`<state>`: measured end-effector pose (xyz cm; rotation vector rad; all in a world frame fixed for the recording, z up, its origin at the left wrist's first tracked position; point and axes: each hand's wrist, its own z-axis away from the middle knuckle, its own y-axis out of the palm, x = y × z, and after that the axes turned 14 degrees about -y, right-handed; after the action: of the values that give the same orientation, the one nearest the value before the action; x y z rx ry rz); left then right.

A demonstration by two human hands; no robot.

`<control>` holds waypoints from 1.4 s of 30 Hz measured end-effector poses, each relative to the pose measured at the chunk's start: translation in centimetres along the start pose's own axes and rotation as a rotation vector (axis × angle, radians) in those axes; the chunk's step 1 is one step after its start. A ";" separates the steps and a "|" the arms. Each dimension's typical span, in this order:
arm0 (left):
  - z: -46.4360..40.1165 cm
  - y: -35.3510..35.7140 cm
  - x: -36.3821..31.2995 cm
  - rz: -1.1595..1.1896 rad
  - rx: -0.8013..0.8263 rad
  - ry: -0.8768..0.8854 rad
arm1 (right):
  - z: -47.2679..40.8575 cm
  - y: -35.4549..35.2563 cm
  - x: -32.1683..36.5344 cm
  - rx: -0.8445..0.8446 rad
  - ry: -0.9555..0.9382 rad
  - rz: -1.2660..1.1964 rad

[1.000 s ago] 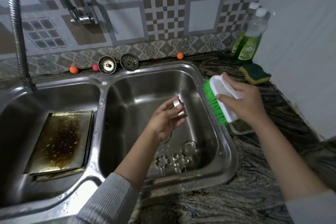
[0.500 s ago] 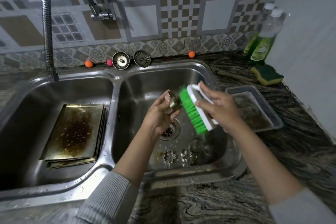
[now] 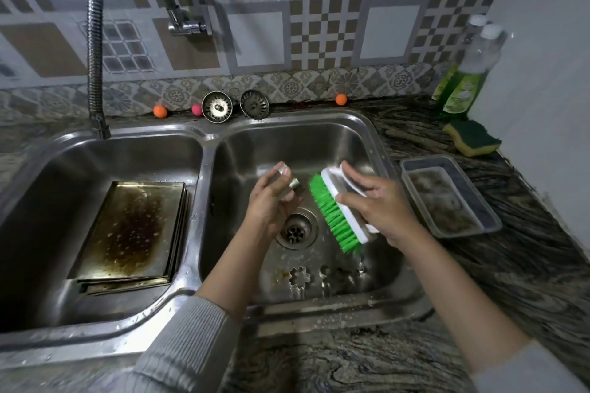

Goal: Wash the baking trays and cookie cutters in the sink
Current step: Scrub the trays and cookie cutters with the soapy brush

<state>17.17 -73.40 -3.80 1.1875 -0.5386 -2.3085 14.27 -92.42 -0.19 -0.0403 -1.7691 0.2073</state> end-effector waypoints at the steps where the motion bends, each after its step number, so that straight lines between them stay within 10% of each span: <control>1: 0.0 -0.1 -0.1 -0.026 -0.005 -0.001 | -0.2 -0.1 0.2 -0.049 0.000 -0.021; 15: -0.2 1.0 -0.1 -0.190 -0.047 -0.092 | -0.7 2.0 -2.0 -0.201 0.072 -0.124; 24: 0.9 0.5 -1.9 -0.083 0.412 -0.200 | -1.4 2.2 -2.9 -0.280 0.094 -0.014; 42: -0.6 1.8 -1.1 -0.299 0.253 0.062 | -3.7 1.8 -0.5 -0.224 0.003 -0.147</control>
<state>18.71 -74.24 -2.46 1.5453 -0.6870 -2.4945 17.82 -90.32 -0.20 -0.0718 -1.7769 -0.0973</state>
